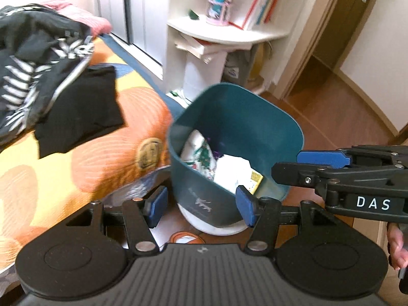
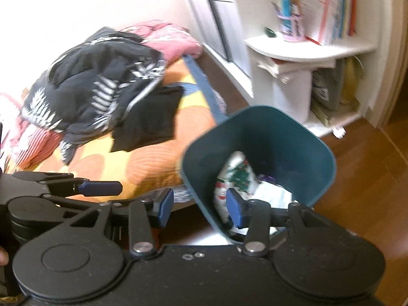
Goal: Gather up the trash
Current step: 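Lower both open tools under the bed toward the red bag and wrapper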
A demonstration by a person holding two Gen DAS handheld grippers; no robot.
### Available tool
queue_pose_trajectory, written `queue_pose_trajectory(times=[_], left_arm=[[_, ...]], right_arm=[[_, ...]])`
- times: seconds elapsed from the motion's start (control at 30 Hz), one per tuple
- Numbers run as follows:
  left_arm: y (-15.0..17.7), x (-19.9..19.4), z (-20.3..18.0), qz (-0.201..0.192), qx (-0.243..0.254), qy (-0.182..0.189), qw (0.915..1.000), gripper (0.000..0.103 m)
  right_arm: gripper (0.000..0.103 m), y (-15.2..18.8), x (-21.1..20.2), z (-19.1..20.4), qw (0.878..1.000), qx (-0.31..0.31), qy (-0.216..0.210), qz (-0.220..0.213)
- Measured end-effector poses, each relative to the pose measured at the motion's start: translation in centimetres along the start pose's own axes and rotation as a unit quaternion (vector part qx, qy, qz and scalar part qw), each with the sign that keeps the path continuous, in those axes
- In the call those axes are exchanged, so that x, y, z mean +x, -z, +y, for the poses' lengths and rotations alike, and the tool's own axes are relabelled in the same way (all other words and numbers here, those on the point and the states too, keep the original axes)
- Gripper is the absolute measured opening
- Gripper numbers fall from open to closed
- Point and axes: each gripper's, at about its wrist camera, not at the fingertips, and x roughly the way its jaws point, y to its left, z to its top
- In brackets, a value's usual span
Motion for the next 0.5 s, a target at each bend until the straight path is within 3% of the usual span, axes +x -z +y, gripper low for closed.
queue_pose_trajectory(times=[0.1, 0.23, 0.33, 0.5], left_arm=[[1.2, -2.5, 2.0, -0.018, -0.012, -0.008, 0.9997, 0.066], [3.3, -5.6, 4.9, -0.039, -0.026, -0.024, 0.9986, 0.070], [5.4, -7.4, 7.1, -0.050, -0.040, -0.039, 0.9971, 0.079], [9.0, -8.7, 11.0, -0.049, -0.066, -0.066, 0.9944, 0.085]], right_arm=[[0.047, -0.1, -0.2, 2.6, 1.000, -0.023, -0.019, -0.003], [0.047, 0.2, -0.1, 5.9, 0.997, -0.058, -0.043, -0.001], [0.048, 0.8, 0.4, 8.4, 0.995, -0.082, -0.061, 0.008], [0.050, 2.1, 2.4, 12.5, 0.990, -0.111, -0.084, 0.034]])
